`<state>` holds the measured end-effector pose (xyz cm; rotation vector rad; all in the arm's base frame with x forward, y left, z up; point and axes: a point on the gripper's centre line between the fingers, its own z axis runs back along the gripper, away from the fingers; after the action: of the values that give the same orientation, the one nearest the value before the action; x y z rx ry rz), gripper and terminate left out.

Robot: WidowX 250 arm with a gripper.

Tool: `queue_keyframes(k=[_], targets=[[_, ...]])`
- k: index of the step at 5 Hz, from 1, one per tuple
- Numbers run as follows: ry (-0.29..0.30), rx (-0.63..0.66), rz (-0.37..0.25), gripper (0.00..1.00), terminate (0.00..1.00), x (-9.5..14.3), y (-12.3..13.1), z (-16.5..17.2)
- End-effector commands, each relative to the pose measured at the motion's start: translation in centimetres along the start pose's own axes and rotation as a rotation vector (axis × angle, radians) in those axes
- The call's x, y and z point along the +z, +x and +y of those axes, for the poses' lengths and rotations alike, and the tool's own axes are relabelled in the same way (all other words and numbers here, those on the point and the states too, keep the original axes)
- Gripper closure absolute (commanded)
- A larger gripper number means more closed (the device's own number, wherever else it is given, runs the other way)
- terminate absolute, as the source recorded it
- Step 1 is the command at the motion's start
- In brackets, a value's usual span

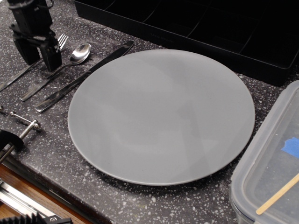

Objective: Put spoon on plate

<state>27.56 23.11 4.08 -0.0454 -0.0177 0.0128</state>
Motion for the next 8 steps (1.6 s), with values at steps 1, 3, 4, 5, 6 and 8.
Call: queue_keyframes(k=[1,3,4,5,6,8], targets=[[0.043,-0.002,-0.074,0.0,0.0,0.0,0.4,-0.8],[0.057,0.023,-0.087,1.0,0.0,-0.7,0.7,-1.0],[0.063,0.026,-0.099,1.0,0.0,-0.1,0.7,-1.2],[0.053,0.024,-0.102,1.0,0.0,0.8,0.8,-1.5],[0.028,-0.025,-0.152,1.0,0.0,3.8,1.0,-3.9],[-0.113,-0.203,-0.191,1.0,0.0,7.4,0.1,-11.6]])
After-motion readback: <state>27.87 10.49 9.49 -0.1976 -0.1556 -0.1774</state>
